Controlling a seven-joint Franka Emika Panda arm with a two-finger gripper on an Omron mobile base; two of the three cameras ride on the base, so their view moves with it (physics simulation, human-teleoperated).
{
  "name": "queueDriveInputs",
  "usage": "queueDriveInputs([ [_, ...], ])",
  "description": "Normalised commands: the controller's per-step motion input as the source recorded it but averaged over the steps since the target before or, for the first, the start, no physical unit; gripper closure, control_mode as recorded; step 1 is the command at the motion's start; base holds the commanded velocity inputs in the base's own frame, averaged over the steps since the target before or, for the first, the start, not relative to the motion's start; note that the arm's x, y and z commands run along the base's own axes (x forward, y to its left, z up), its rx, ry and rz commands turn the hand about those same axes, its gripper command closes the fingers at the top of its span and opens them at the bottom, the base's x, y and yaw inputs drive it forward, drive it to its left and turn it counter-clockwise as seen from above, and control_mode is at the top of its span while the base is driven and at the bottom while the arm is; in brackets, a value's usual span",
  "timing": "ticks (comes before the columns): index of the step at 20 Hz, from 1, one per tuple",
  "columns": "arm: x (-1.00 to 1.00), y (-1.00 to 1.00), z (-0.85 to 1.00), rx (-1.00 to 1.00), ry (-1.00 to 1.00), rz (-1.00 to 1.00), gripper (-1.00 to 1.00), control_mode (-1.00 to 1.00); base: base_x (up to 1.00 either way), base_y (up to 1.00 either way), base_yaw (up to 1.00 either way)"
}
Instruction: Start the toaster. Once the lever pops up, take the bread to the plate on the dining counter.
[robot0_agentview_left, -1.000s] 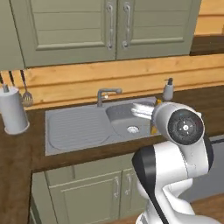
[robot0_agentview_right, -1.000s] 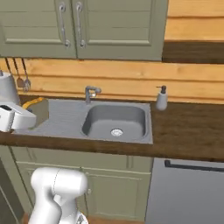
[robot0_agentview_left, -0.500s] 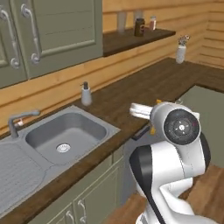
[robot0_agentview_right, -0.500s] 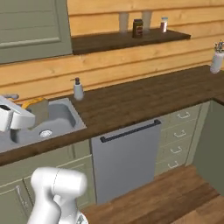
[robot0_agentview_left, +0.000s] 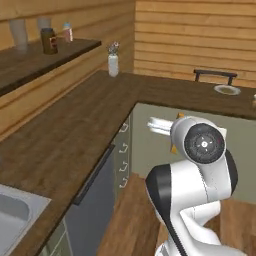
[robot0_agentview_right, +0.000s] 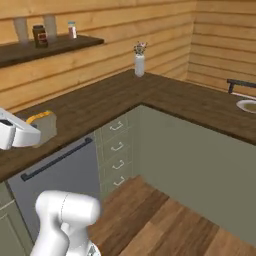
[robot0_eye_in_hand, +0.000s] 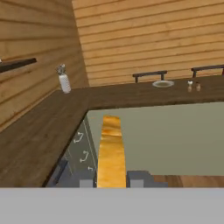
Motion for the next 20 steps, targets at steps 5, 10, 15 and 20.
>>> queueDriveInputs([
  [5,0.00,0.00,0.00,0.00,0.00,0.00,1.00,1.00,0.41,-0.53,-0.65],
  [10,0.00,0.00,0.00,0.00,0.00,0.00,1.00,1.00,0.66,-0.04,-0.54],
  [15,0.00,0.00,0.00,0.00,0.00,0.00,1.00,1.00,0.83,0.00,-0.41],
  [20,0.00,0.00,0.00,0.00,0.00,0.00,1.00,1.00,0.89,0.00,-0.30],
])
